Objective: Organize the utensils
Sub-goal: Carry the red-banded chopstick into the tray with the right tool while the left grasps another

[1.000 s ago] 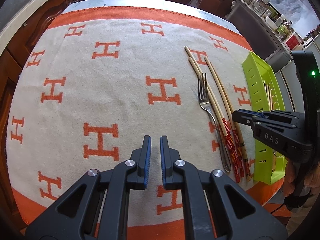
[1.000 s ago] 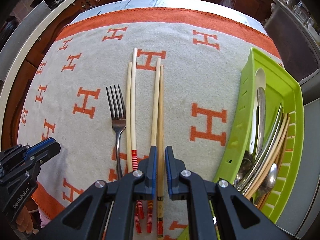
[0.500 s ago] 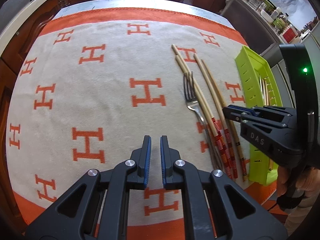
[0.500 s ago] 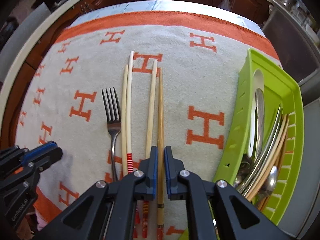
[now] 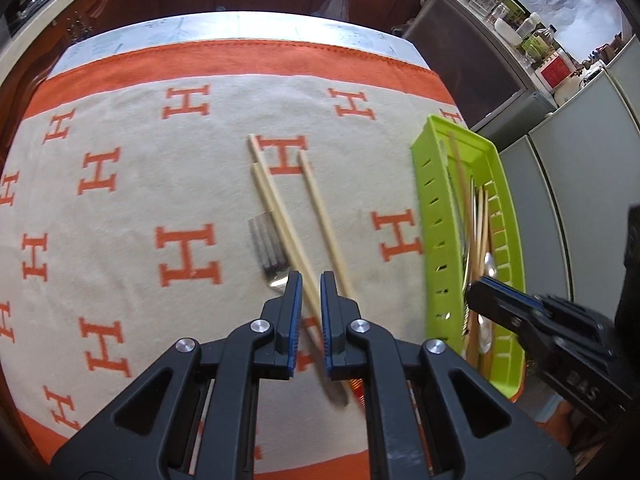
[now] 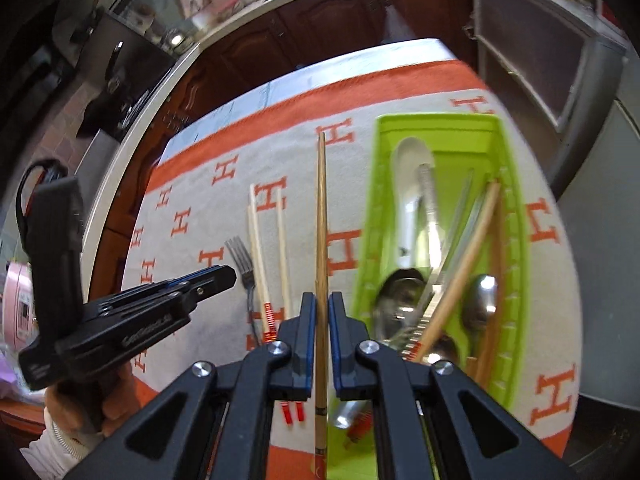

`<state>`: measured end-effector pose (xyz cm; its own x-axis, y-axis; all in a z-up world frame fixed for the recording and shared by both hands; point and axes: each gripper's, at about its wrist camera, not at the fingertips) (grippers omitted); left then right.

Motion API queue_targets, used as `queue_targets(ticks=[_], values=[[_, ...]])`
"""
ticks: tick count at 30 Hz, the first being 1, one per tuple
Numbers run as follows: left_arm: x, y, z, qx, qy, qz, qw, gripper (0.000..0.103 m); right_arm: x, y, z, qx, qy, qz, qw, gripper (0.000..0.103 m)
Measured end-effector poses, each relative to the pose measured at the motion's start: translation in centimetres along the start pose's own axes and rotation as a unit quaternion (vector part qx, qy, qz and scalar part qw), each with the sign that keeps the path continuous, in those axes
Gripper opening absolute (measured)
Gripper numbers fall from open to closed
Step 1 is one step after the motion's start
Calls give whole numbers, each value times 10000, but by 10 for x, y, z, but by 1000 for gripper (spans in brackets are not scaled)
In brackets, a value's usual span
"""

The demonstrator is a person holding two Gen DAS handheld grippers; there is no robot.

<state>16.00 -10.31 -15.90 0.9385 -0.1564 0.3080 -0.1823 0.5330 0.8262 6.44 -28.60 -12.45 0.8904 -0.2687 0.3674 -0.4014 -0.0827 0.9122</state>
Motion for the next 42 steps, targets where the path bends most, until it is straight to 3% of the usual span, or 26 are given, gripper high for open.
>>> queue_targets(ticks=[8, 16, 26, 33, 42], values=[[12, -43, 22, 177, 49, -275, 9995, 5, 1, 5, 57, -592, -666, 169, 9959, 6], [16, -69, 21, 321, 118, -433, 9985, 5, 5, -9, 72, -951, -755, 152, 9925, 7], [16, -83, 21, 286, 175, -553, 9979, 5, -4, -15, 68, -831, -787, 108, 9934, 7], [15, -65, 30, 432, -9, -293, 9986, 5, -8, -10, 69, -717, -830, 157, 9938, 7], [8, -69, 31, 719, -17, -395, 9966, 5, -12, -10, 64, -642, -755, 144, 9950, 7]])
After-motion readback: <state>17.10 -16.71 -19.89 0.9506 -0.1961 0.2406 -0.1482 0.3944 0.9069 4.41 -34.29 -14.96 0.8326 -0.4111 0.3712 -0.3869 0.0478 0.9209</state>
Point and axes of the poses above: each gripper's, at about its wrist camera, not at the fingertips, and y roughly against the way its jaws point, z to its right, x to its top, and after that the axes turned 15 degrees about -x, right-handed
